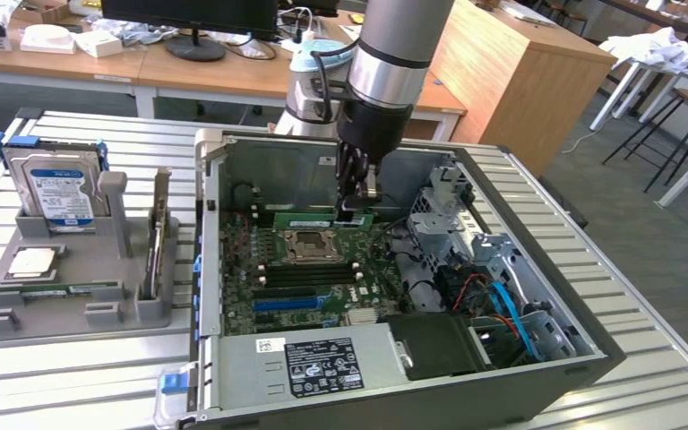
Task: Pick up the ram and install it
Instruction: 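Insert the ram into the slot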
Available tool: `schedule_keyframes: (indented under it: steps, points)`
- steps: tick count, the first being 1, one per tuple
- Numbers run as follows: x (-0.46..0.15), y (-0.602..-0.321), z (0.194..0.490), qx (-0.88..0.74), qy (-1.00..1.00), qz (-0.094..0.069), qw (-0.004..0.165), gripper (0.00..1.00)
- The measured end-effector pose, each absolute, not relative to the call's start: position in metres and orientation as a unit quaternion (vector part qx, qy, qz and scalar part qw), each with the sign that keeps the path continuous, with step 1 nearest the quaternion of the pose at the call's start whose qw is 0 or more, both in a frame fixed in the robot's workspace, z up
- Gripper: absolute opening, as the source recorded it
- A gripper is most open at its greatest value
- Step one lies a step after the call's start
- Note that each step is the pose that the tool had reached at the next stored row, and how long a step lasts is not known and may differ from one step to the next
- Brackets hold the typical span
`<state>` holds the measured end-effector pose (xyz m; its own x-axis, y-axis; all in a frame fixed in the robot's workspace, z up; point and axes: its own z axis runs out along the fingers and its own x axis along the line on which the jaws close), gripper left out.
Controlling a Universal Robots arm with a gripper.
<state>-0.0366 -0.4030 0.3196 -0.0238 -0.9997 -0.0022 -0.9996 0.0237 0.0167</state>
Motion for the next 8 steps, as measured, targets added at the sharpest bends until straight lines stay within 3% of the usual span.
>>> schedule_keyframes:
  steps: [8]
  points:
    - [-0.0366, -0.403, 0.3113, 0.699, -0.715, -0.007, 0.005, 0.12]
